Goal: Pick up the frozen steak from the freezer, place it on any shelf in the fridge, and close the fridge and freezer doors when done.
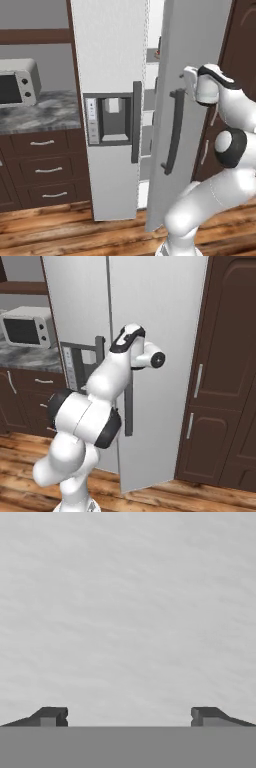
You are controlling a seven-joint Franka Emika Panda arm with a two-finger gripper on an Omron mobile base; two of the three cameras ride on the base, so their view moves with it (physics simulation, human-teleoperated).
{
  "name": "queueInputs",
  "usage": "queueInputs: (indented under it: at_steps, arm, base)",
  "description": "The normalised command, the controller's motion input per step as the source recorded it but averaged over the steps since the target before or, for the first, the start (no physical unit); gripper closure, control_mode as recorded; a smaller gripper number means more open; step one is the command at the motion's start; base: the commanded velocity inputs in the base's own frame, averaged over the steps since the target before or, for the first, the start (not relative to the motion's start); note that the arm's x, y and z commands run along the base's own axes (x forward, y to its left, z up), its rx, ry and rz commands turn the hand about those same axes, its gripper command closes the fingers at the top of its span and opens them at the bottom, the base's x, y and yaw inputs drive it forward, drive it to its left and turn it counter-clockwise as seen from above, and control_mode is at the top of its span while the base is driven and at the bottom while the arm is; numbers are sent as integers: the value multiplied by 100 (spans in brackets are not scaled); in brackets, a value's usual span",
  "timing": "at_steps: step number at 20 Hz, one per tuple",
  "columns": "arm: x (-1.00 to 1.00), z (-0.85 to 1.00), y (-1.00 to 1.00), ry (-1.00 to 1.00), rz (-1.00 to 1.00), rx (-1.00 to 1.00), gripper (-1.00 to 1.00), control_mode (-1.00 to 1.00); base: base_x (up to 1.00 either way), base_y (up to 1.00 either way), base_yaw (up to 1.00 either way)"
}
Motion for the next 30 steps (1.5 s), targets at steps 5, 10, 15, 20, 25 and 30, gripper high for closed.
queueInputs:
  at_steps: [5, 10, 15, 20, 25, 30]
  arm:
    - [99, 0, 24, 1, -8, -1, -100, -100]
    - [92, 0, 6, 4, -8, 0, -100, -100]
    - [24, 0, 1, 3, -2, 0, -100, -100]
    - [0, 0, 0, 0, 0, 0, -100, -100]
    - [39, -14, -13, 5, 2, 2, -100, -100]
    - [56, -66, 18, 0, -1, -4, -100, -100]
  base:
    - [0, 0, 0]
    - [0, 0, 0]
    - [0, 0, 0]
    - [0, 0, 0]
    - [0, 0, 0]
    - [0, 0, 0]
